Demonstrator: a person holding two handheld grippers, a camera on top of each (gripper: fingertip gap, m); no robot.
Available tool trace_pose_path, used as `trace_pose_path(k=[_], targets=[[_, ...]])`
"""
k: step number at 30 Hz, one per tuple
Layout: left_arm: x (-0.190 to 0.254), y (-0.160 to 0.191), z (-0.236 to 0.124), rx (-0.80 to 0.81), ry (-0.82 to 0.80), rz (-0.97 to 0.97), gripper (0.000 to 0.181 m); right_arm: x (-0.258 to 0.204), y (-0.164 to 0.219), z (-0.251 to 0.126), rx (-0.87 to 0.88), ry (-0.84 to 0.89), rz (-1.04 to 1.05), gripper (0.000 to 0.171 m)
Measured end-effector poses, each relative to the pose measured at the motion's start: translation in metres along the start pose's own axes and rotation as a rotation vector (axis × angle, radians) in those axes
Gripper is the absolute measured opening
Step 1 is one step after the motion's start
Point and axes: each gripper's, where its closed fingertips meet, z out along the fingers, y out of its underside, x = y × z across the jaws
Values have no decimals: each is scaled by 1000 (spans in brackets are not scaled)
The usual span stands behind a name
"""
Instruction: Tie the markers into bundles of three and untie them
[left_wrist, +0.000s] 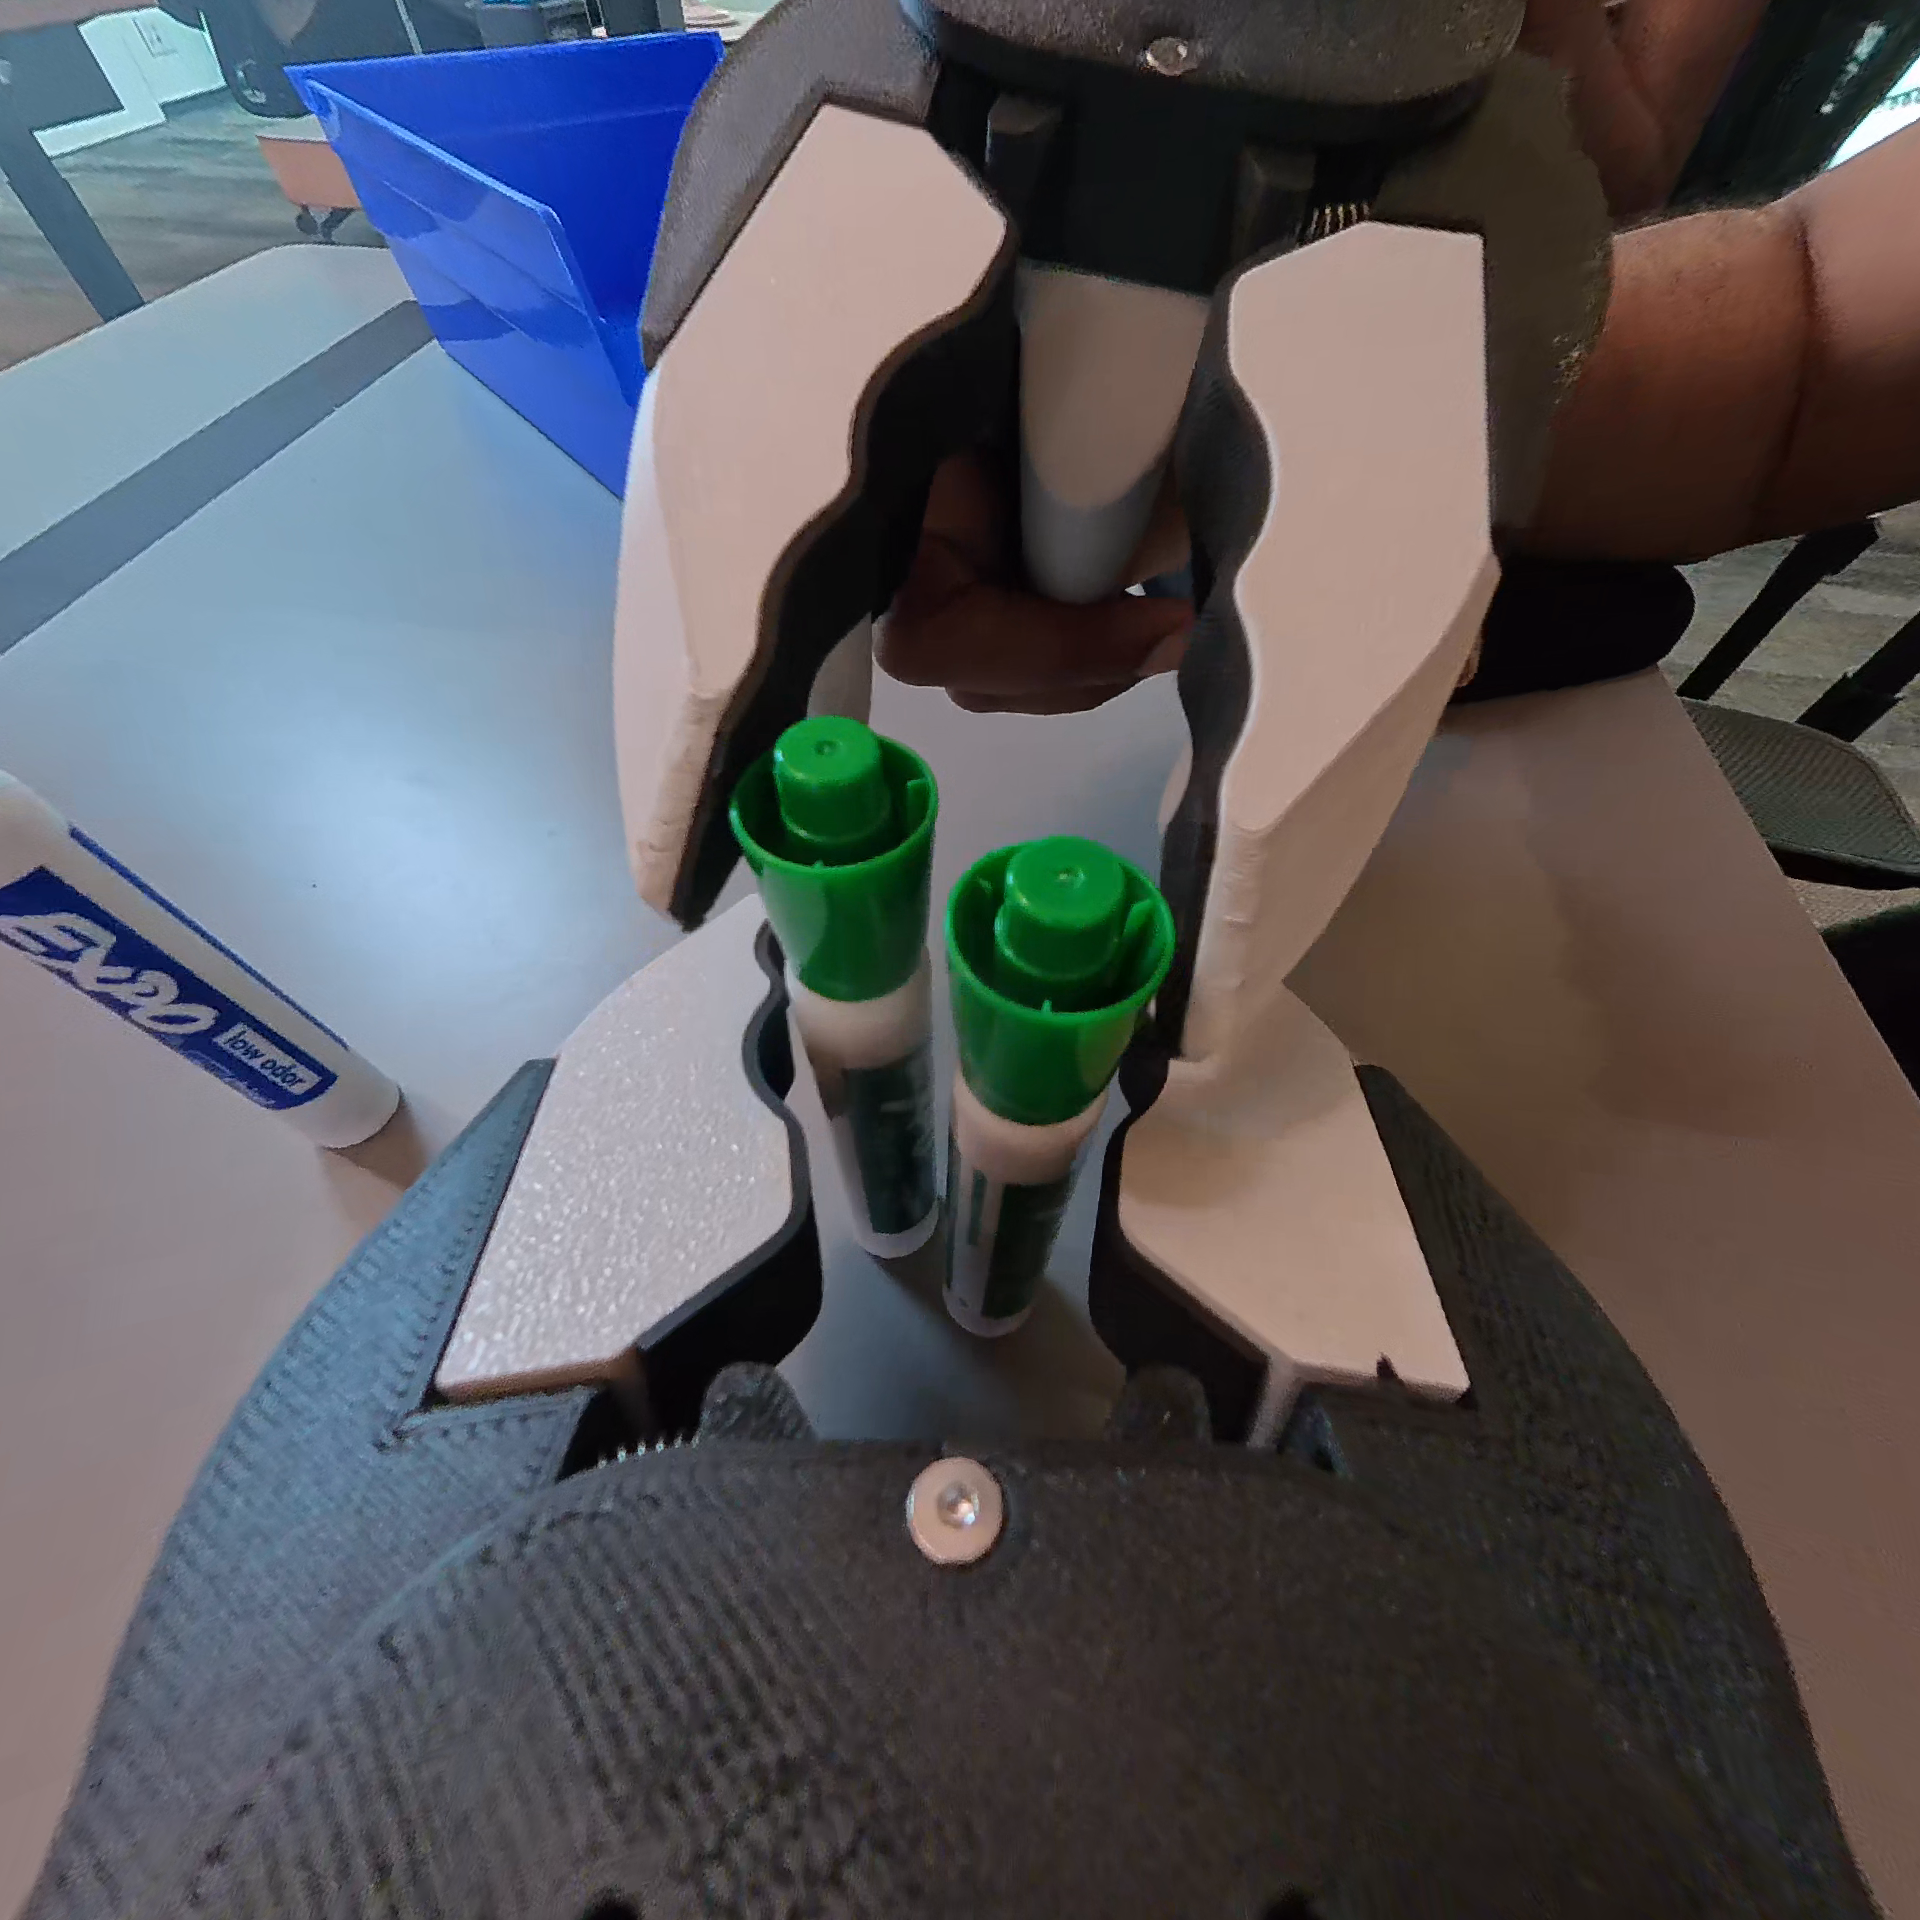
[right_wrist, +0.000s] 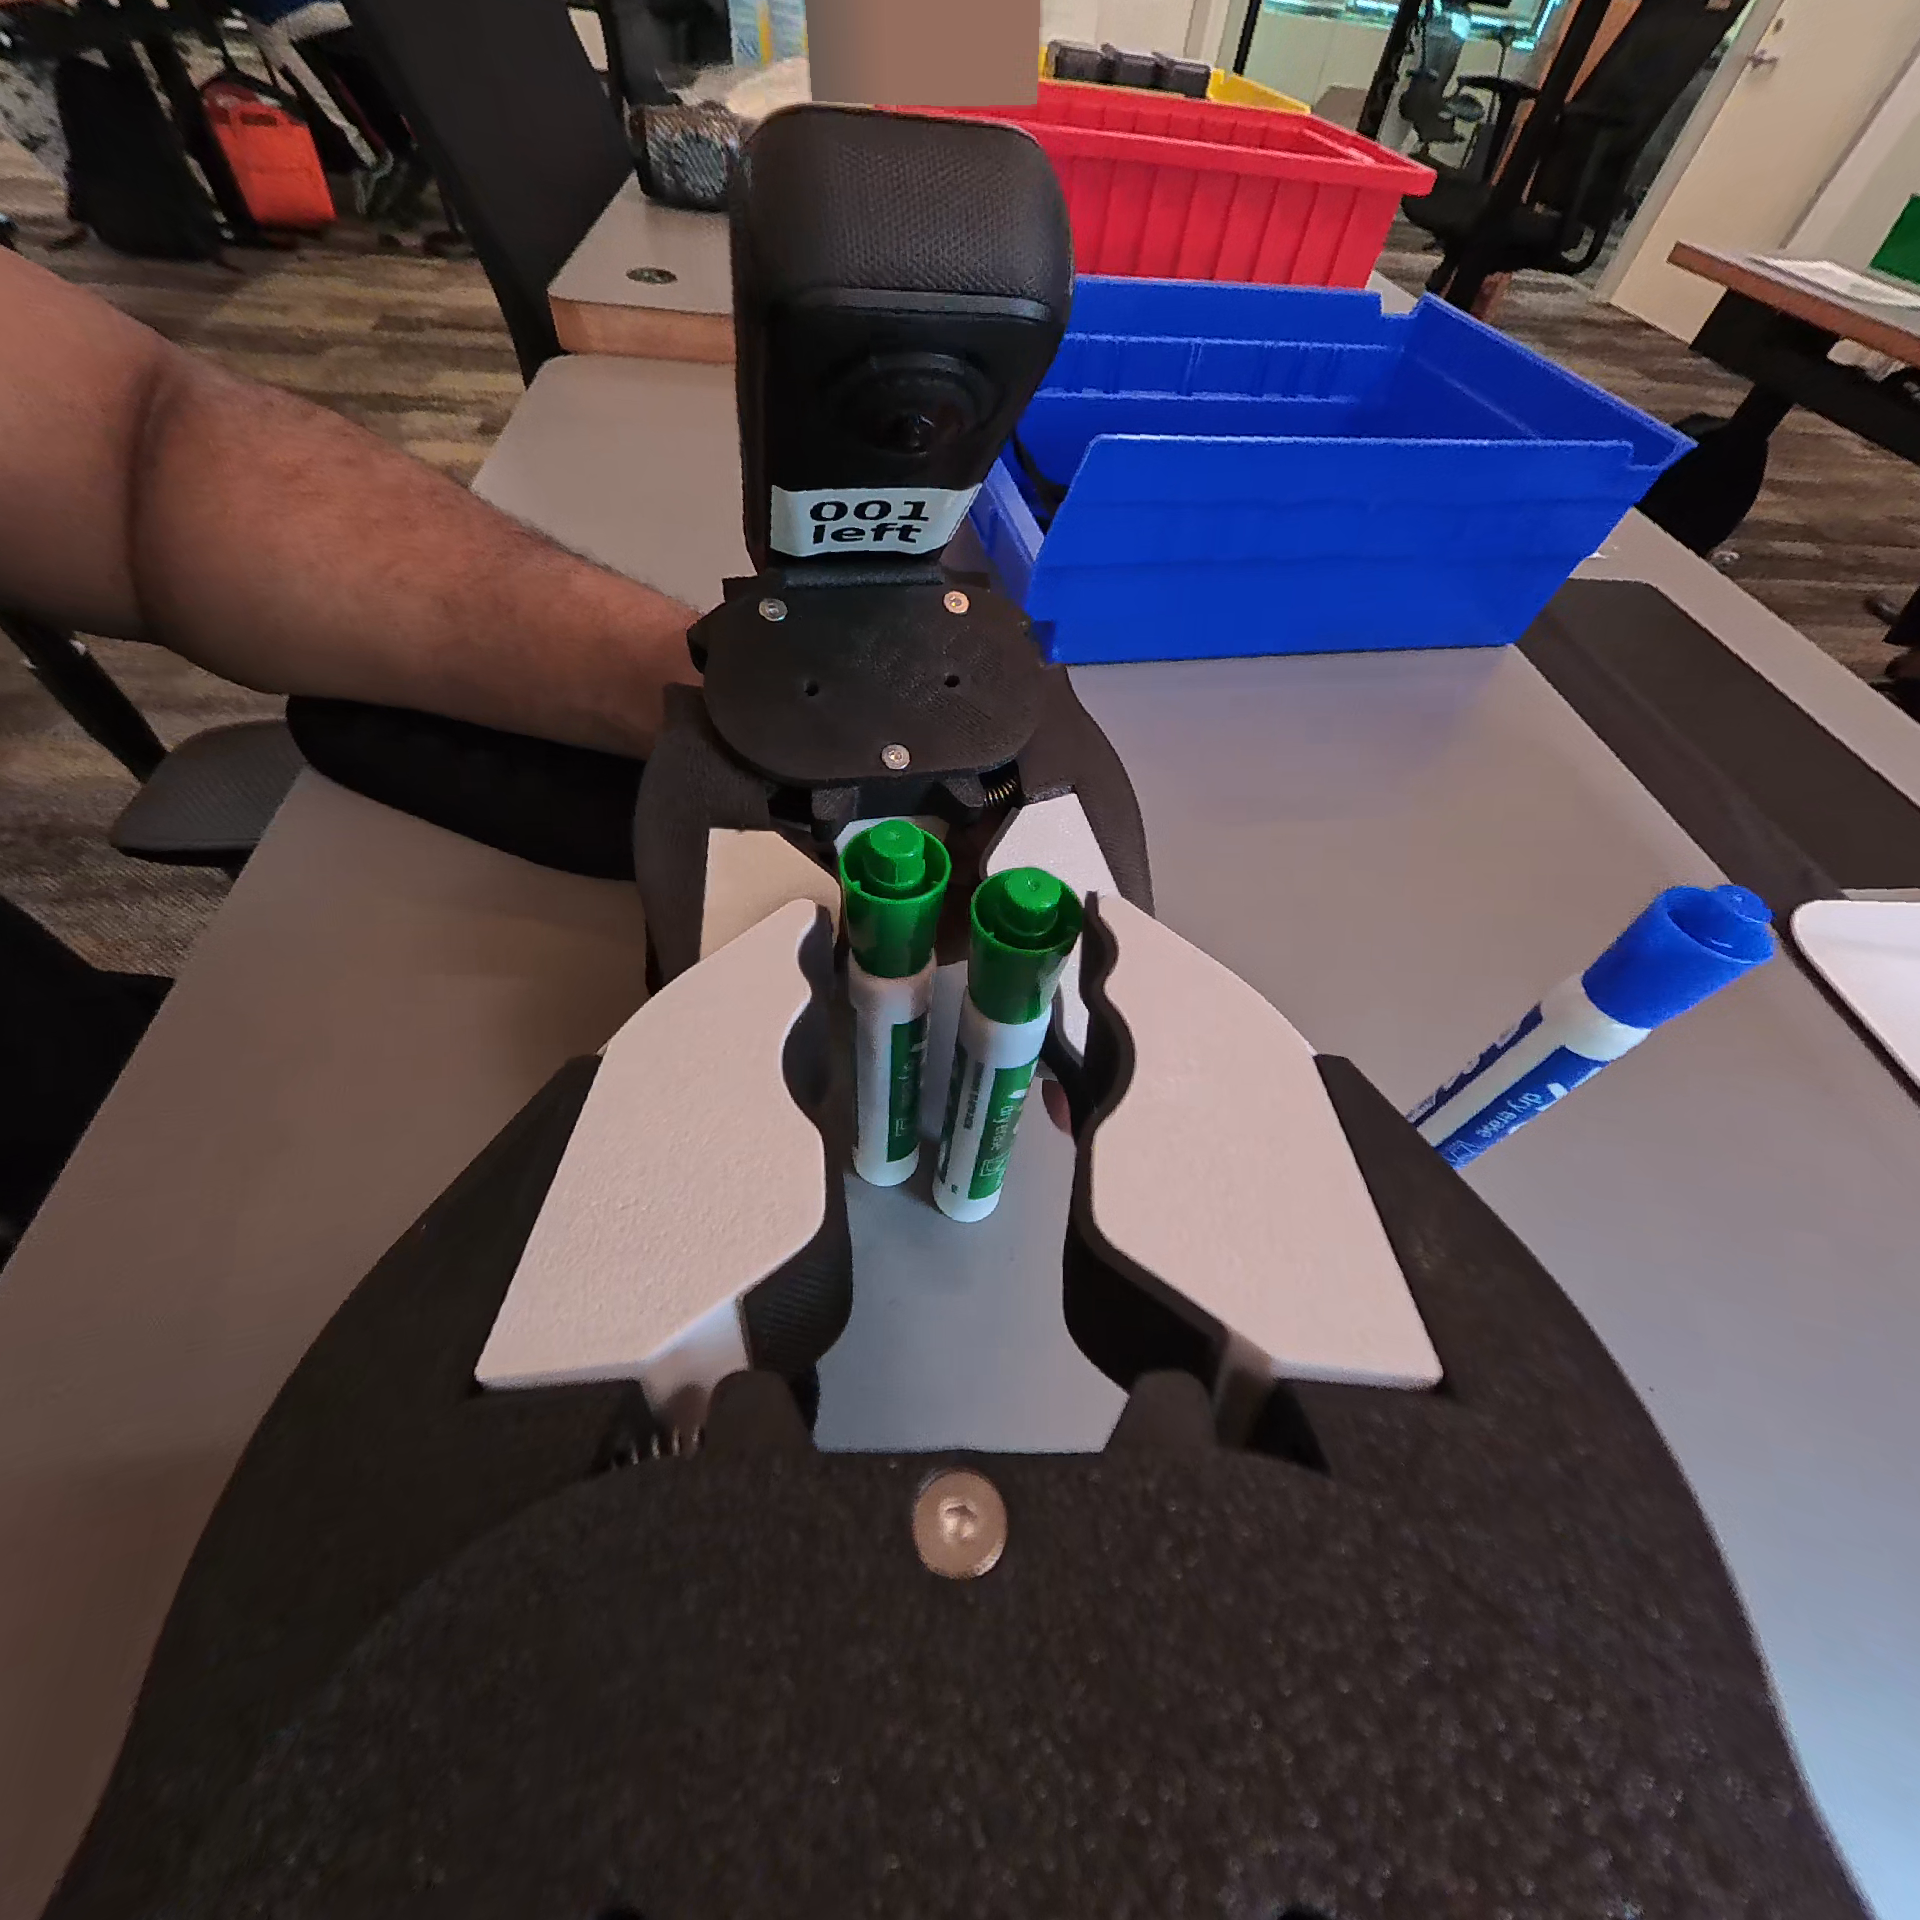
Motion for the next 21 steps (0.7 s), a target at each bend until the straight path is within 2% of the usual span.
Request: trace_pose_path(k=[5,9,13,17,21], targets=[[2,1,-2,-2,11,8,64,0,-2,-3,-6,2,-1,47],[0,4,-2,-20,-4,20,64,2,-1,-1,-35,27,51,55],[-1,5,-1,-21,-12,11,64,9,2,4,-52,145,127,61],[0,6,-2,-27,-9,14,64,11,12,4,-32,256,197,59],[0,9,-1,-43,3,17,65,3,9,11,-2,227,213,57]])
